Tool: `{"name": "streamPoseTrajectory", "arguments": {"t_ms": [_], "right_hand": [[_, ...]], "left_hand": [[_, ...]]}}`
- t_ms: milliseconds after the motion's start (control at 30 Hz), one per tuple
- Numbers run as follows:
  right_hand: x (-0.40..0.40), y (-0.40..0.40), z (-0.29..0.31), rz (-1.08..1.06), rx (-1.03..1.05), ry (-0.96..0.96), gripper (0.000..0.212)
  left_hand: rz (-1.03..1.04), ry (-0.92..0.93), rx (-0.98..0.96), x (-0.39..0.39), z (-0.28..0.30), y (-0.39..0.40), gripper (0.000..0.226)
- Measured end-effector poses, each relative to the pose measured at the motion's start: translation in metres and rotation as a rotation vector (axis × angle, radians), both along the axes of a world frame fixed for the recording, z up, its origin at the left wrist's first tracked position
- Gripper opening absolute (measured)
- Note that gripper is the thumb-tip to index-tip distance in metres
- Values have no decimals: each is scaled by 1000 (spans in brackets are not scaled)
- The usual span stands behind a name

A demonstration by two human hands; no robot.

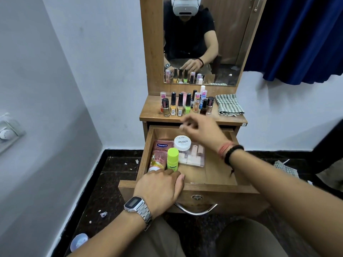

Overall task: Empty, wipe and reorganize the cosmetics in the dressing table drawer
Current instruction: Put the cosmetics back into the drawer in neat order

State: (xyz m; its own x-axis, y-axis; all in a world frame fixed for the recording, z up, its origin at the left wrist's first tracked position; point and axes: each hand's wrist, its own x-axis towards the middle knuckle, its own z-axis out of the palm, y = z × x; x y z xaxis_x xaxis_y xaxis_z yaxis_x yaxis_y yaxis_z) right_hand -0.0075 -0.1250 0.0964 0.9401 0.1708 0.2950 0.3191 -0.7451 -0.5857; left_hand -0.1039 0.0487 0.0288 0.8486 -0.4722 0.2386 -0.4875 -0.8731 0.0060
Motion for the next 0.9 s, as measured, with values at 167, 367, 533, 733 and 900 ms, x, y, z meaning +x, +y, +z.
{"name": "streamPoseTrajectory", "arguments": {"t_ms": [167,367,533,733,900], "right_hand": [[44,-47,67,-222,131,-230,17],[96,-61,103,-195,-120,-164,17],[137,-16,117,-50,-476,-31,15],[166,35,108,-59,-861,170,31],[188,50,95,-151,-1019,313,54]], "left_hand": [[-1,-14,-20,-1,2,0,59],[0,-38,-39,-3,7,-2,47],[-21,-84,-34,0,3,-2,35],[-33,-62,-82,3,-1,-1,33],[-40,-43,-115,6,-5,-2,30]]}}
